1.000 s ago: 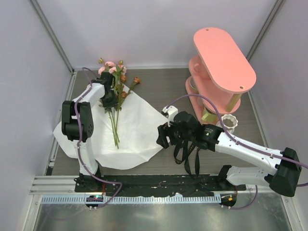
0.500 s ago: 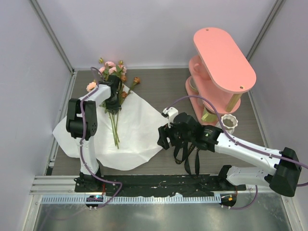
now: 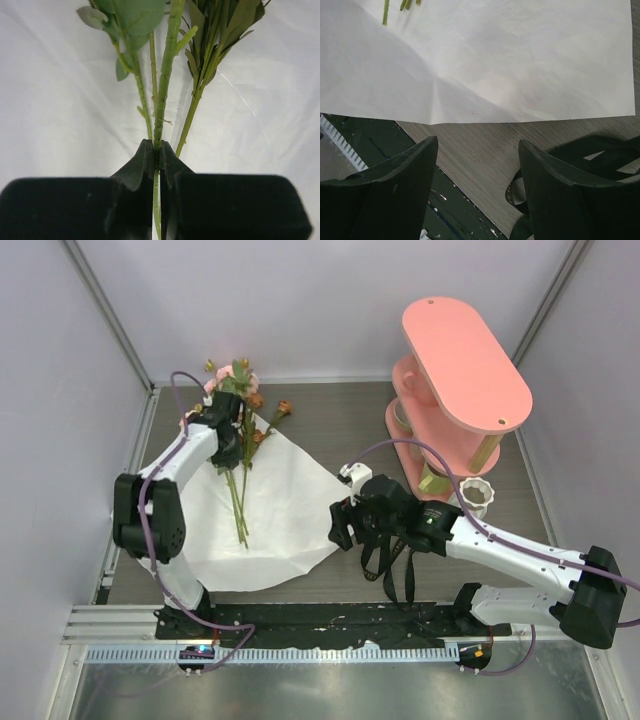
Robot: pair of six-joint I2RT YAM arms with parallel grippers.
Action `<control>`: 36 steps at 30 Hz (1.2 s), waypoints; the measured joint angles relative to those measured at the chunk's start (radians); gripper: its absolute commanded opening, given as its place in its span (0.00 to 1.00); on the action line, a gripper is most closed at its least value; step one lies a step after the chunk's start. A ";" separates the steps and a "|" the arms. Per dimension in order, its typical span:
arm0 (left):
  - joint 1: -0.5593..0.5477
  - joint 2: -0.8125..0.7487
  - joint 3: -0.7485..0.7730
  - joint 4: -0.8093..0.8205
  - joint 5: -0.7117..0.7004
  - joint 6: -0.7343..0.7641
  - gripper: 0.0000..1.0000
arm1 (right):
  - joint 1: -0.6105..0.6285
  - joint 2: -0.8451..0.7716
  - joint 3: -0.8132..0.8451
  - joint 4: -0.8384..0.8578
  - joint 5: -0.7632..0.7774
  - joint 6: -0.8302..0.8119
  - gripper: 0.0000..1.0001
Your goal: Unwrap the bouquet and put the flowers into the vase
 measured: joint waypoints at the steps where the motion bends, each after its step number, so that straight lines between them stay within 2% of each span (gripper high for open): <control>1: 0.000 -0.053 -0.022 0.008 -0.003 0.000 0.00 | 0.000 0.000 0.001 -0.003 0.006 0.000 0.72; 9: 0.000 -0.436 -0.164 0.140 0.034 0.010 0.00 | 0.000 0.026 0.066 -0.039 0.100 0.031 0.72; 13: 0.000 -0.581 -0.249 0.238 0.128 0.029 0.00 | 0.000 0.073 0.150 -0.050 0.151 0.037 0.68; 17: 0.000 -0.684 -0.325 0.355 0.315 0.032 0.00 | 0.000 0.130 0.309 -0.086 0.189 0.015 0.65; 21: -0.004 -0.706 -0.346 0.461 0.557 0.007 0.00 | -0.009 0.176 0.502 -0.105 0.206 0.003 0.66; 25: -0.048 -0.705 -0.347 0.535 0.719 -0.007 0.00 | -0.066 0.213 0.685 -0.116 0.150 0.029 0.75; 28: -0.108 -0.706 -0.348 0.562 0.792 -0.013 0.00 | -0.111 0.251 0.789 -0.114 0.102 0.050 0.79; 31: -0.157 -0.710 -0.352 0.578 0.830 -0.014 0.00 | -0.130 0.294 0.858 -0.119 0.080 0.056 0.79; 36: -0.204 -0.729 -0.360 0.589 0.851 -0.013 0.00 | -0.130 0.335 0.885 -0.143 0.057 0.058 0.79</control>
